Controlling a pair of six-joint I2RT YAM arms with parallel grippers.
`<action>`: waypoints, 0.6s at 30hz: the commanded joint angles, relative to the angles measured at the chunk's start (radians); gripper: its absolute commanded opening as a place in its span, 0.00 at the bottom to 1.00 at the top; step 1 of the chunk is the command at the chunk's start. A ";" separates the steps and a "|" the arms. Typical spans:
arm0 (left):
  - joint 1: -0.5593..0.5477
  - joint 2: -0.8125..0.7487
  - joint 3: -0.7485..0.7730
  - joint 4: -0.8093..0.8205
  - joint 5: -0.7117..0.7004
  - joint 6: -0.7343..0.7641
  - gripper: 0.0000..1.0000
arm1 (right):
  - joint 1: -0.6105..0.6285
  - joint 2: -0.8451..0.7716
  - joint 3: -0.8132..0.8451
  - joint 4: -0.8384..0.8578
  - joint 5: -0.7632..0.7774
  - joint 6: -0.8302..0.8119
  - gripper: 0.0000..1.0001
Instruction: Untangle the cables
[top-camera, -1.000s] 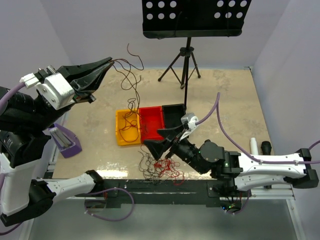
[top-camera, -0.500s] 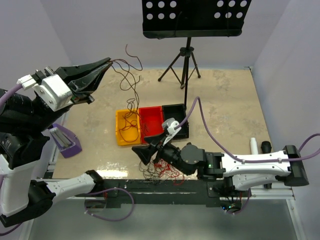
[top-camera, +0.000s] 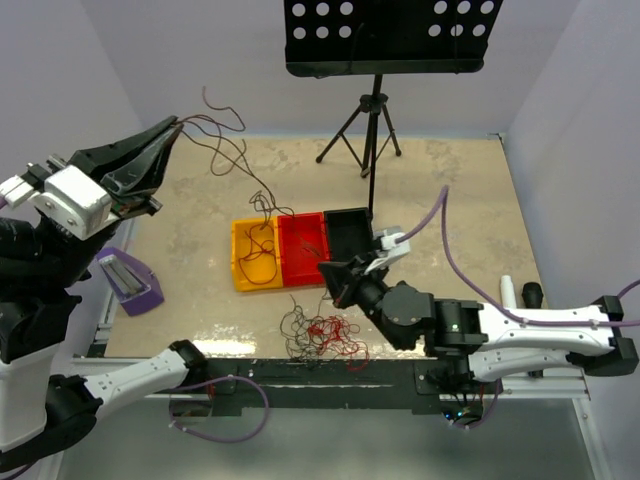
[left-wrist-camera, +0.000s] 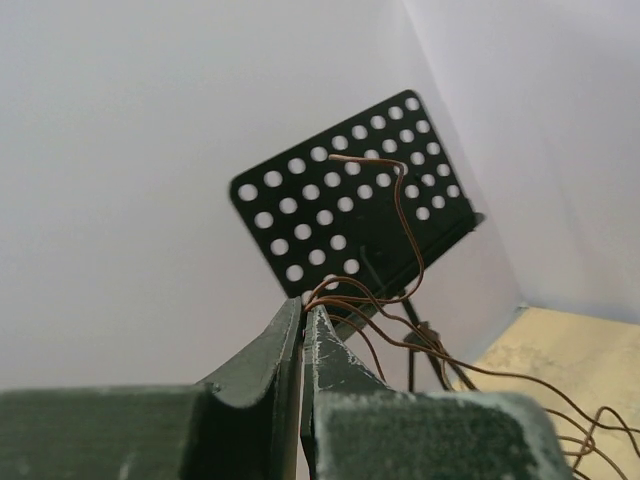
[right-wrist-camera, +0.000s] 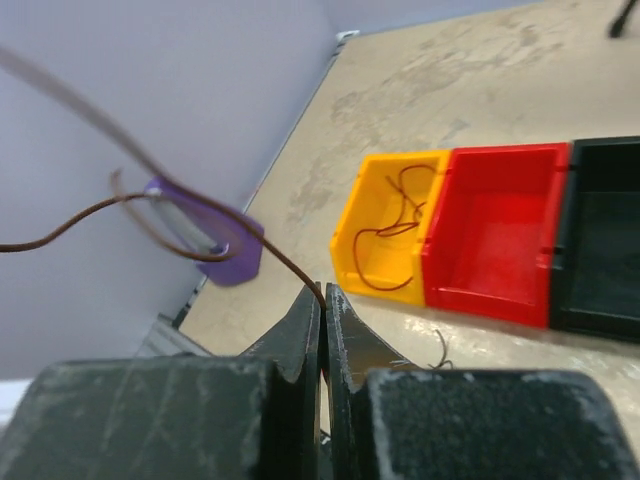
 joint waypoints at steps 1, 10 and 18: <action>0.004 -0.045 -0.072 0.143 -0.247 0.094 0.00 | 0.002 -0.111 0.061 -0.232 0.216 0.189 0.00; 0.002 -0.121 -0.248 0.142 -0.339 0.209 0.02 | 0.000 -0.208 0.241 -0.349 0.408 0.176 0.00; 0.004 -0.157 -0.357 -0.025 -0.151 0.148 0.03 | 0.002 -0.167 0.350 0.002 0.432 -0.250 0.00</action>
